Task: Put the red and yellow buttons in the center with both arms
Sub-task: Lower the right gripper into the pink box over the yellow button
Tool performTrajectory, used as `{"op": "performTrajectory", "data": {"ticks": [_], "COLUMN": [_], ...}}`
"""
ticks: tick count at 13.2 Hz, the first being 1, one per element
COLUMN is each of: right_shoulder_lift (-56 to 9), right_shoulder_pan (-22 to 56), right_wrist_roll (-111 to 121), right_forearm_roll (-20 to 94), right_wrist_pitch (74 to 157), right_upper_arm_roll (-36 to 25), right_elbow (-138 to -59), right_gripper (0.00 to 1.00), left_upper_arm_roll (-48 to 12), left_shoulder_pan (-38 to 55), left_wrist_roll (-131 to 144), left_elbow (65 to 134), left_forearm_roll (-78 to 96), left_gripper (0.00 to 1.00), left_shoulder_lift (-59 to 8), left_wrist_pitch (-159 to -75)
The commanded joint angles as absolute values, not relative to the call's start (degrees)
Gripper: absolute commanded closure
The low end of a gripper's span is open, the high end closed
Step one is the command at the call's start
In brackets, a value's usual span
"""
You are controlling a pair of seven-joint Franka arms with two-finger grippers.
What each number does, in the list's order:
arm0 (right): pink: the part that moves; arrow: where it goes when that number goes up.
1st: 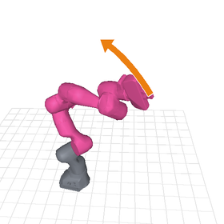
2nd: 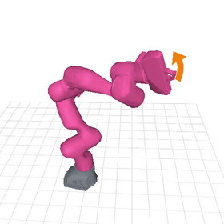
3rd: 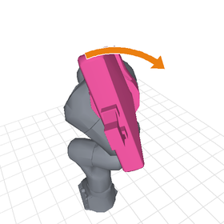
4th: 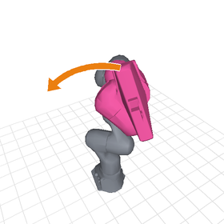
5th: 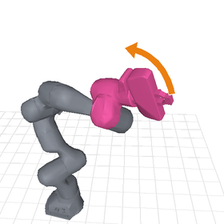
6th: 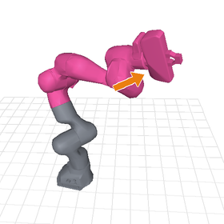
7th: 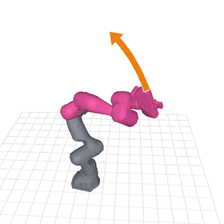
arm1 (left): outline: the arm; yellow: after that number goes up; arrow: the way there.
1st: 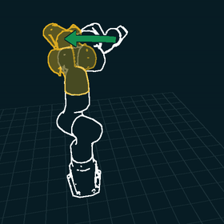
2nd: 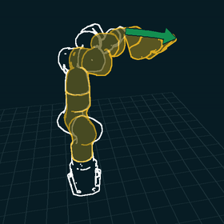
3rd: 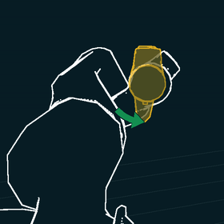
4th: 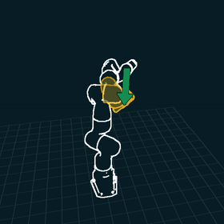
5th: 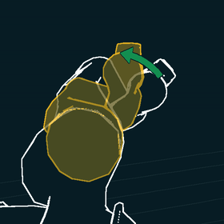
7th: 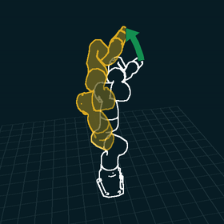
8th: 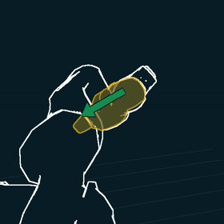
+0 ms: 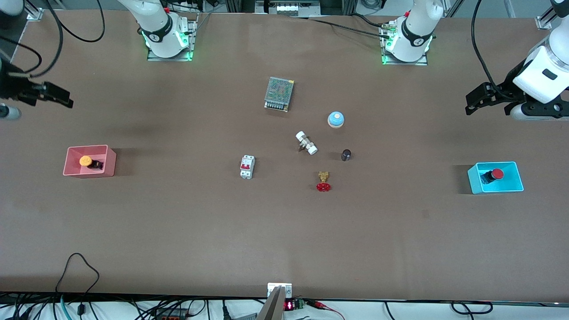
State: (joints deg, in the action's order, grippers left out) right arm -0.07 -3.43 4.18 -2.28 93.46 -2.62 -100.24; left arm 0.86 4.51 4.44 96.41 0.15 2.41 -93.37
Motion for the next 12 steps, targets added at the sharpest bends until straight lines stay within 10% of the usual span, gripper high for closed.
{"op": "performTrajectory", "data": {"ticks": [1, 12], "right_shoulder_lift": [-5.61, -25.47], "right_shoulder_pan": [-6.15, -10.37], "right_wrist_roll": [9.30, 16.07], "right_forearm_roll": [-3.34, -8.88], "right_wrist_pitch": [97.89, 116.96], "right_upper_arm_roll": [-2.29, -2.55], "right_elbow": [-99.93, -99.93], "right_gripper": [0.00, 0.00], "left_upper_arm_roll": [1.49, 1.49], "left_shoulder_pan": [5.01, 5.01], "left_wrist_roll": [4.31, 4.13], "left_elbow": [94.39, 94.39], "left_forearm_roll": [1.23, 1.23], "left_gripper": [0.00, 0.00], "left_shoulder_lift": [1.49, 1.49], "left_wrist_pitch": [-90.97, -90.97]}}
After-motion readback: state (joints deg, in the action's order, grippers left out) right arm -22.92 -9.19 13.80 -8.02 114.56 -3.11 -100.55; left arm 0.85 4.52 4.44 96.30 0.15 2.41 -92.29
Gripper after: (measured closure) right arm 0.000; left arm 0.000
